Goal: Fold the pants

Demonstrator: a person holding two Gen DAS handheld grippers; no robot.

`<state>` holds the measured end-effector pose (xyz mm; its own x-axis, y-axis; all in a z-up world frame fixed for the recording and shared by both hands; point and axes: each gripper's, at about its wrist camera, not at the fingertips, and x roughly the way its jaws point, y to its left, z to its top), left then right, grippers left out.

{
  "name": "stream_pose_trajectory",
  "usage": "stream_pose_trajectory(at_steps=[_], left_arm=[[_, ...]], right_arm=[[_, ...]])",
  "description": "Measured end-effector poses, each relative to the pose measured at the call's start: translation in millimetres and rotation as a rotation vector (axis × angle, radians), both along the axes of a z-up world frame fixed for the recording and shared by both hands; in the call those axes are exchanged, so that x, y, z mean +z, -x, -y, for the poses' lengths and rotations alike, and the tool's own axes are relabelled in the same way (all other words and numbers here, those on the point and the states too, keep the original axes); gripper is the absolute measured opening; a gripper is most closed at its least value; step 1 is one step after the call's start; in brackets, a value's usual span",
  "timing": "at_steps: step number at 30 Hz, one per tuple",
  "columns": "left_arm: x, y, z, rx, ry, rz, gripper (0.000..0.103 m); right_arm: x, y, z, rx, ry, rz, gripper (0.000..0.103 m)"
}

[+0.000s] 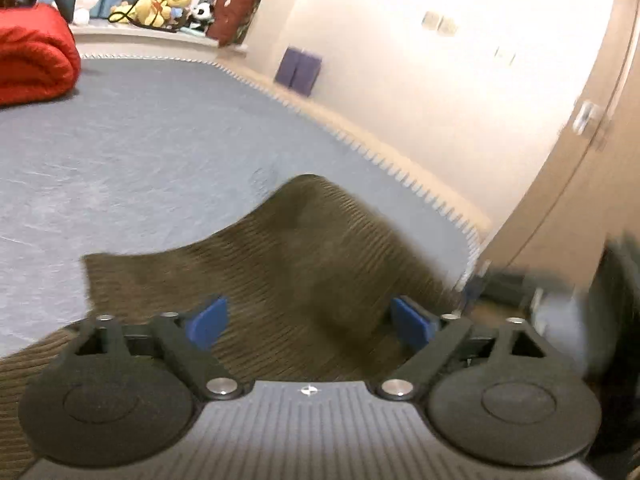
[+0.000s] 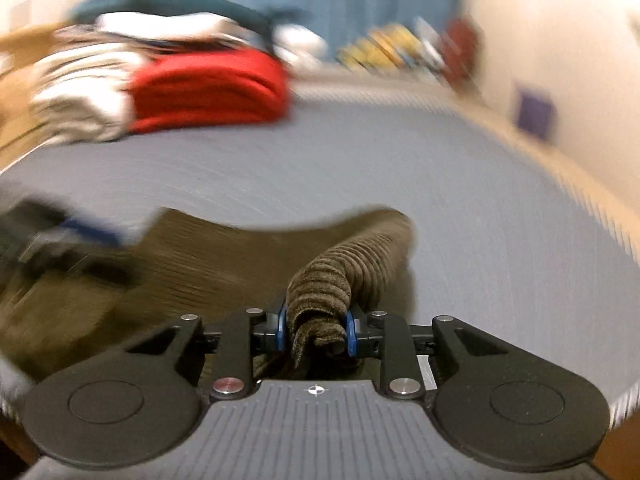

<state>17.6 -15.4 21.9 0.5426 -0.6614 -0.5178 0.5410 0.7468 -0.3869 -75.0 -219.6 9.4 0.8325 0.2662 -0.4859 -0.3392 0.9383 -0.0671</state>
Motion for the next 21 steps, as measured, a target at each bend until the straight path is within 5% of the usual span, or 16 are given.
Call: stream_pose_trajectory(at_steps=[5,12,15,17,21], left_arm=[[7.3,-12.5,1.5,-0.019,0.091,-0.064,0.102],[-7.1,-32.8,-4.0,0.088,0.03,-0.155,0.101],[-13.2,-39.4,-7.7,0.126,-0.021,-0.162,0.078],[-19.2,-43.2,-9.2,0.157,-0.085,-0.163,0.047],[-26.5,-43.8,-17.9,0.195,-0.119,-0.182,0.03]], right_arm=[[-0.1,37.3,-58.3,0.25,0.15,0.157,0.028],[-12.7,62.6,-100.6,0.432,0.278,0.225,0.027],[-15.6,66.5,-106.7,0.463,0.298,0.23,0.027],[-15.7,65.0,-108.8,0.472,0.3,0.224,0.027],[-14.2,55.7,-107.9,0.469,0.294,0.202,0.027]])
